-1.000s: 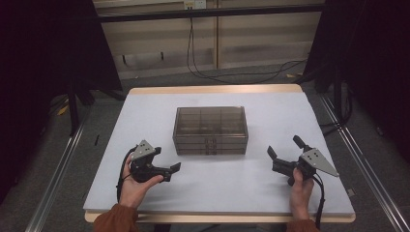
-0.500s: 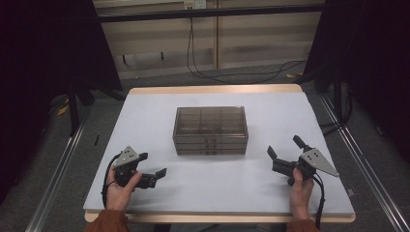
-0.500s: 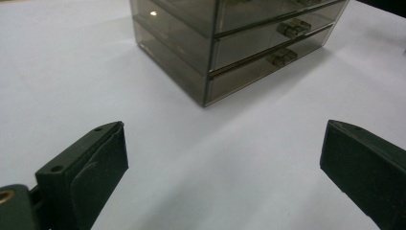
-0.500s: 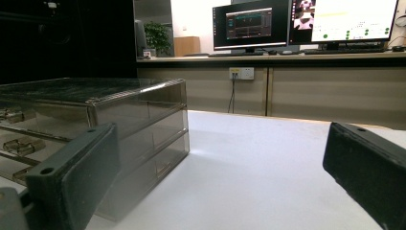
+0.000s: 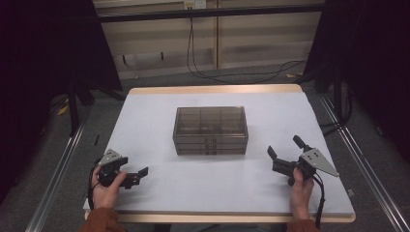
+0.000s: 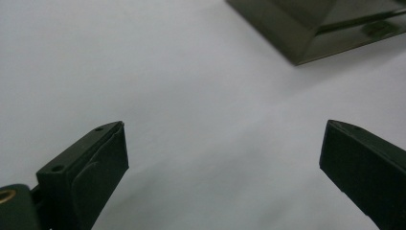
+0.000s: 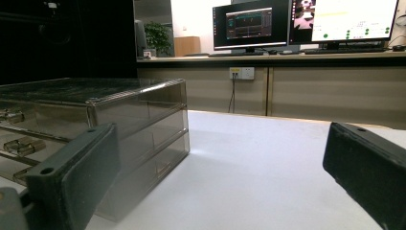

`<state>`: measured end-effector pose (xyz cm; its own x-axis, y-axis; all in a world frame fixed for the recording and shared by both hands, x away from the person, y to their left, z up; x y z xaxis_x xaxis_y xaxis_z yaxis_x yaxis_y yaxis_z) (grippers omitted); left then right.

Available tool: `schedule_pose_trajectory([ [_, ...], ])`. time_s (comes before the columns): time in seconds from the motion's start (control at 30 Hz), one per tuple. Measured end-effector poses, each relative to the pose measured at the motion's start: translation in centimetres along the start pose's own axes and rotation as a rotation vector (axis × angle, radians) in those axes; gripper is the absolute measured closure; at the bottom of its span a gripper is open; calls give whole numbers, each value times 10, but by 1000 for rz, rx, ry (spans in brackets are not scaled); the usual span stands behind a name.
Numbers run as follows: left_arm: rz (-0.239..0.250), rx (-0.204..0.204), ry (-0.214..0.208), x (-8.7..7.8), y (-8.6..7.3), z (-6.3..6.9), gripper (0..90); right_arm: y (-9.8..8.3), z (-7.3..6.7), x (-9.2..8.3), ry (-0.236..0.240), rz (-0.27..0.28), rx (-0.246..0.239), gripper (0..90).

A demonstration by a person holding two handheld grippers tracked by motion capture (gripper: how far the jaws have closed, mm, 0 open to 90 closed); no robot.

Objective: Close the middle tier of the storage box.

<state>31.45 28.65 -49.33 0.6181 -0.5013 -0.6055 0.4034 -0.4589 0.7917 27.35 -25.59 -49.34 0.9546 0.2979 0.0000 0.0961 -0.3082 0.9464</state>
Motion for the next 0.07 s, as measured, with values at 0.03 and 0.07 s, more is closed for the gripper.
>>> schedule_pose_trajectory([
  [0.03,-11,-5,9,2,-2,-2,28,0,0,0,-1,-1,1,0],
  [0.07,-20,-16,12,3,-3,-4,28,0,0,0,0,0,1,0],
])
Point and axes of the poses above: each handheld gripper's, and its own axes: x roughly forward along the jaws, y roughly out of its top, z roughly to its right, the point moved 2 cm from there along x, roughly forward along the jaws, and after that the axes turned 15 degrees about x, right-handed, at the moved point
